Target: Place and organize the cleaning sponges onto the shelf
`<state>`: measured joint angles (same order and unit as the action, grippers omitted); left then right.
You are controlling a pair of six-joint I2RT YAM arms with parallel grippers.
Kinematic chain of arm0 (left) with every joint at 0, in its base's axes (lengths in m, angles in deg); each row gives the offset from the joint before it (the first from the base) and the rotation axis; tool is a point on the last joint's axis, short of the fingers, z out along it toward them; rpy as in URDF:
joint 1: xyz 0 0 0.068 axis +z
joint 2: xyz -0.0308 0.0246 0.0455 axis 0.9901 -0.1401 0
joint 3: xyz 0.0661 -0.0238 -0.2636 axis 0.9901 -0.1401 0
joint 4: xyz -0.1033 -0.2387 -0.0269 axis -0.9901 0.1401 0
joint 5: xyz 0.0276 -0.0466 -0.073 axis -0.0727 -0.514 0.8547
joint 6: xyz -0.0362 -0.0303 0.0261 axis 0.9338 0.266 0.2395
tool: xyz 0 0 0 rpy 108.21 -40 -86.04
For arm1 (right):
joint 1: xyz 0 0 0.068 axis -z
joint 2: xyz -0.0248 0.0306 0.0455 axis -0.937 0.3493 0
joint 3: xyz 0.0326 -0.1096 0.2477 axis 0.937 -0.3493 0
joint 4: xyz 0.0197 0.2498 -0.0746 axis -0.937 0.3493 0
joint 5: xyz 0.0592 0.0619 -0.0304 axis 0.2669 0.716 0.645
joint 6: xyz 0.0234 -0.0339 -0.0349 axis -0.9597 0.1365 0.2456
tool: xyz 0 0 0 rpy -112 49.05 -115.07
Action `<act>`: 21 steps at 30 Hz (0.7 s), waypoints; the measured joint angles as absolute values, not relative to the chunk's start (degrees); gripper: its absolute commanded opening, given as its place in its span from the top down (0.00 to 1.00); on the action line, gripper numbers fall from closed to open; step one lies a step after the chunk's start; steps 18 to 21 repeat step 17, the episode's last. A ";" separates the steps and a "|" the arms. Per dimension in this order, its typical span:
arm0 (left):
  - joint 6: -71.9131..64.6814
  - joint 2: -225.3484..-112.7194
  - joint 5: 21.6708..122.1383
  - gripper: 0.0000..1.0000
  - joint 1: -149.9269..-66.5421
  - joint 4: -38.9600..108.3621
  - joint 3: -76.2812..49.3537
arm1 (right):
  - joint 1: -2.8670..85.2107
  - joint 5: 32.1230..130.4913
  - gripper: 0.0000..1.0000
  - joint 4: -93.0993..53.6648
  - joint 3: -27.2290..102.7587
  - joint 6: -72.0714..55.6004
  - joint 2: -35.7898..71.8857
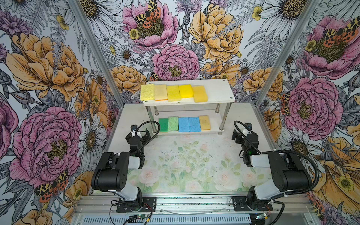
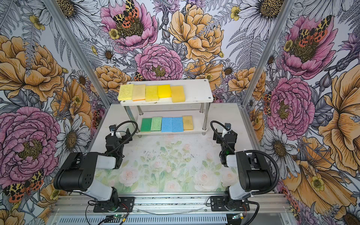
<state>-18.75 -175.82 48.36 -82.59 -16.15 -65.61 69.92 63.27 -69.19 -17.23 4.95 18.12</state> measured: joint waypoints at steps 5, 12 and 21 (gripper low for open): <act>-18.75 -175.82 48.36 0.01 -82.59 -16.13 -65.61 | 69.89 63.31 0.01 -69.17 -17.23 5.04 18.12; -18.75 -175.82 48.36 0.01 -82.59 -16.15 -65.61 | 69.85 63.51 0.00 -69.13 -17.23 5.08 18.14; -18.75 -175.82 48.36 0.01 -82.59 -16.15 -65.61 | 69.92 64.42 0.01 -68.43 -17.23 5.06 18.14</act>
